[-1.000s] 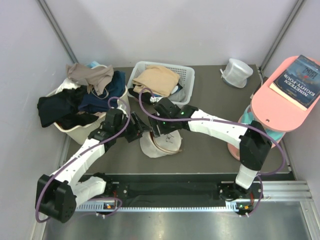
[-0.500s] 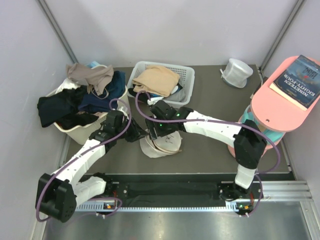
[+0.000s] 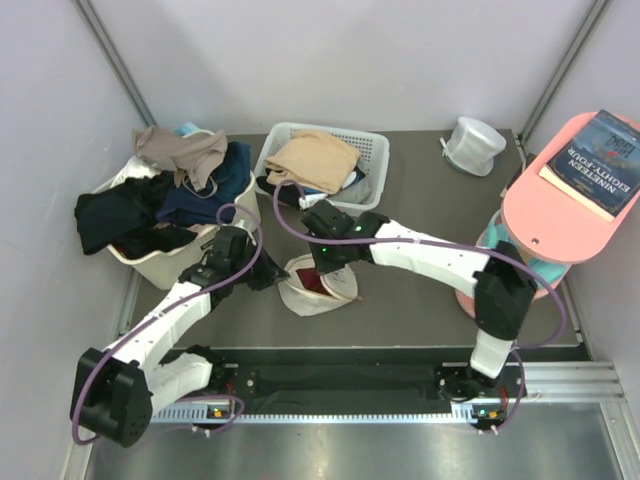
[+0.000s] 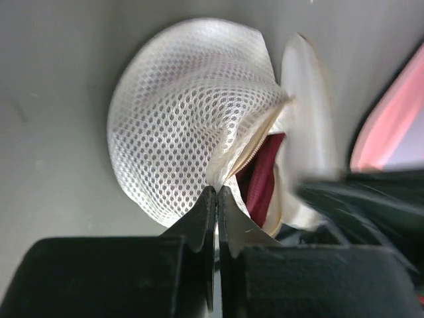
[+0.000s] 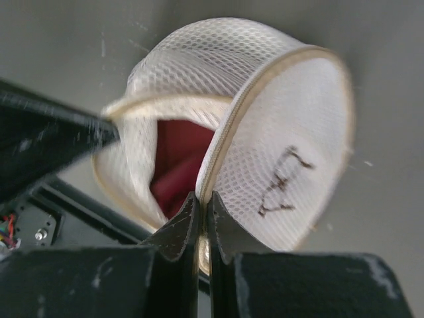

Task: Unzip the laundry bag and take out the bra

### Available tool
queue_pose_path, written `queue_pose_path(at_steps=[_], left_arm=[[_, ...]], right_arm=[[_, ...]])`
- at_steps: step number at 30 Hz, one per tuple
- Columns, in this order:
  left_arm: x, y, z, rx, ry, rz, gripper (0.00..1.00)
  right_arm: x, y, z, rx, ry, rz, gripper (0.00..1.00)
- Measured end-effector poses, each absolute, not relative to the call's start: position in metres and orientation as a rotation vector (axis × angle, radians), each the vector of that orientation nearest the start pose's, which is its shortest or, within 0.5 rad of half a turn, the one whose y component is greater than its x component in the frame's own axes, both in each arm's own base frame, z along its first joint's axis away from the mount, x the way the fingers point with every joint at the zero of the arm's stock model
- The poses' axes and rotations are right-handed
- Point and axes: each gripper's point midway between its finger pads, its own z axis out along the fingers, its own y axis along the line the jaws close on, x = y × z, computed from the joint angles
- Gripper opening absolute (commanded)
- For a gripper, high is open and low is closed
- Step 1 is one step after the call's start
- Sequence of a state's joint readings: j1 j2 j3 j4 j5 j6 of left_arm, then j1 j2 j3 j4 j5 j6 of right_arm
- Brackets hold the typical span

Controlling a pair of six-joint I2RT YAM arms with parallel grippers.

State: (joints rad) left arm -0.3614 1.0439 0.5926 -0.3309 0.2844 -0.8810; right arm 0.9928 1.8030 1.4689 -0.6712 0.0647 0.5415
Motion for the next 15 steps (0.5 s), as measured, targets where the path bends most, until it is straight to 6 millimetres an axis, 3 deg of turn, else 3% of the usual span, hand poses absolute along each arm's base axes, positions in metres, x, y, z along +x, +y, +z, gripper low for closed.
queue_pose_path(at_steps=[5,8,9,10,13,15], left_arm=[[0.243,-0.159,0.118,-0.509,2.39,-0.801,0.0],[0.243,-0.152,0.125,-0.52,2.337,-0.781,0.0],[0.24,-0.15,0.123,-0.526,2.332,-0.777,0.0],[0.237,-0.148,0.119,-0.532,2.333,-0.771,0.0],[0.225,-0.144,0.101,-0.552,2.367,-0.753,0.0],[0.219,-0.142,0.09,-0.565,2.397,-0.744,0.0]], right_arm=[[0.232,0.342,0.181,-0.486,2.451,0.483,0.0],[0.224,0.298,0.205,-0.364,2.395,0.455,0.09],[0.22,0.281,0.204,-0.32,2.4,0.425,0.16],[0.216,0.265,0.198,-0.279,2.415,0.383,0.35],[0.201,0.222,0.165,-0.22,2.508,0.209,0.71],[0.193,0.208,0.151,-0.22,2.558,0.131,0.77]])
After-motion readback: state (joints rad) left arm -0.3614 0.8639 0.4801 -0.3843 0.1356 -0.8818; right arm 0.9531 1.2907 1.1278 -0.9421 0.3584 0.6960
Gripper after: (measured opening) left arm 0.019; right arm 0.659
